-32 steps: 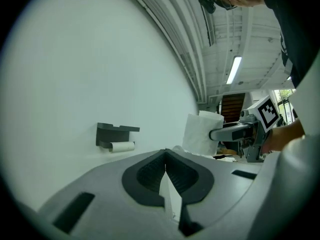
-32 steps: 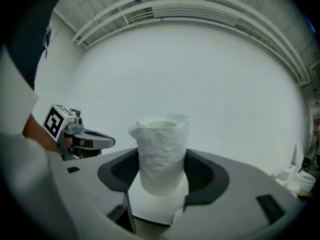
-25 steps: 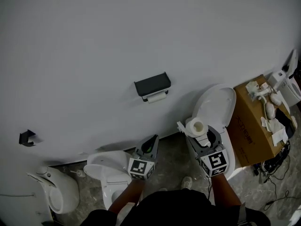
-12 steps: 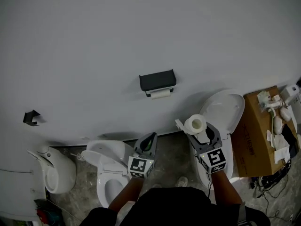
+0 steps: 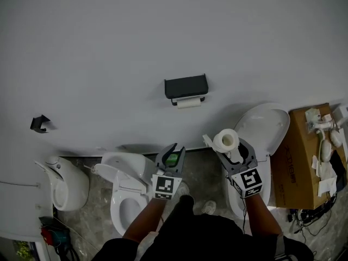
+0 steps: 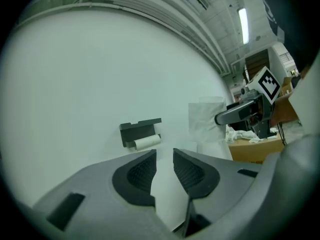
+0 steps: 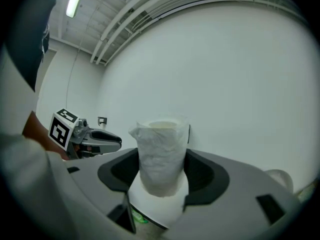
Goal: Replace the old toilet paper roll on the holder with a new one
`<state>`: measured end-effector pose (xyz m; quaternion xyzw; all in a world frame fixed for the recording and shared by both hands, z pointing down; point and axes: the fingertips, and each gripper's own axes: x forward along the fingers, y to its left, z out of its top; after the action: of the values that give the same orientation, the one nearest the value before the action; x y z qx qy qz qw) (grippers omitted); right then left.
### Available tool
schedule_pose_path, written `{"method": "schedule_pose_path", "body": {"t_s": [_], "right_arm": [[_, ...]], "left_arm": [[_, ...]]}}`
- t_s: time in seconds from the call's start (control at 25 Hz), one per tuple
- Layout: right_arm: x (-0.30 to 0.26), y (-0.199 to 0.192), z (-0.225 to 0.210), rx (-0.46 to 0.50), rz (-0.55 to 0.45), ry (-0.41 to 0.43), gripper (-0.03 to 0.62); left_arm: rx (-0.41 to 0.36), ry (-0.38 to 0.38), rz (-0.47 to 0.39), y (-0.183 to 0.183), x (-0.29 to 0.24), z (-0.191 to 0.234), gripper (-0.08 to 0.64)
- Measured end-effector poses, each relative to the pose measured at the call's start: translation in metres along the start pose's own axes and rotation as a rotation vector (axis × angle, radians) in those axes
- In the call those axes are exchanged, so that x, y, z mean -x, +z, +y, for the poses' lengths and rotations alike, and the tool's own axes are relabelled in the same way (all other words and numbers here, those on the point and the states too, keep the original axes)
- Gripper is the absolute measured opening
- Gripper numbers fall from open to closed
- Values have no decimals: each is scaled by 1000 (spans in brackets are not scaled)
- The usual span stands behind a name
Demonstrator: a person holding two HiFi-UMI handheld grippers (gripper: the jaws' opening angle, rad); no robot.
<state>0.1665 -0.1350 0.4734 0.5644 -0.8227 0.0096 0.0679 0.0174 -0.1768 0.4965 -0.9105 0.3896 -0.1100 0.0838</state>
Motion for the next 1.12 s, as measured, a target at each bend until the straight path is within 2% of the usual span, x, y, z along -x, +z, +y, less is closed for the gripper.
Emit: {"method": "schedule_pose_path", "body": {"t_s": [0.24,0.4,0.76,1.12], "right_arm": [[-16,-1,3,-7,2,8,268],[-26,-5,-3,-13,11,0,268],[-46,-13,-15,-24,29,-8,268],[-54,-19,-30,-33,40,-12,268]], "left_arm": [[-157,-1,49,-3,-30,8,151],[-279,23,100,-7,-51,17,166],[-629,19,172,-8,-99,21,236],[-920,85,199,0,-143,40,247]]}}
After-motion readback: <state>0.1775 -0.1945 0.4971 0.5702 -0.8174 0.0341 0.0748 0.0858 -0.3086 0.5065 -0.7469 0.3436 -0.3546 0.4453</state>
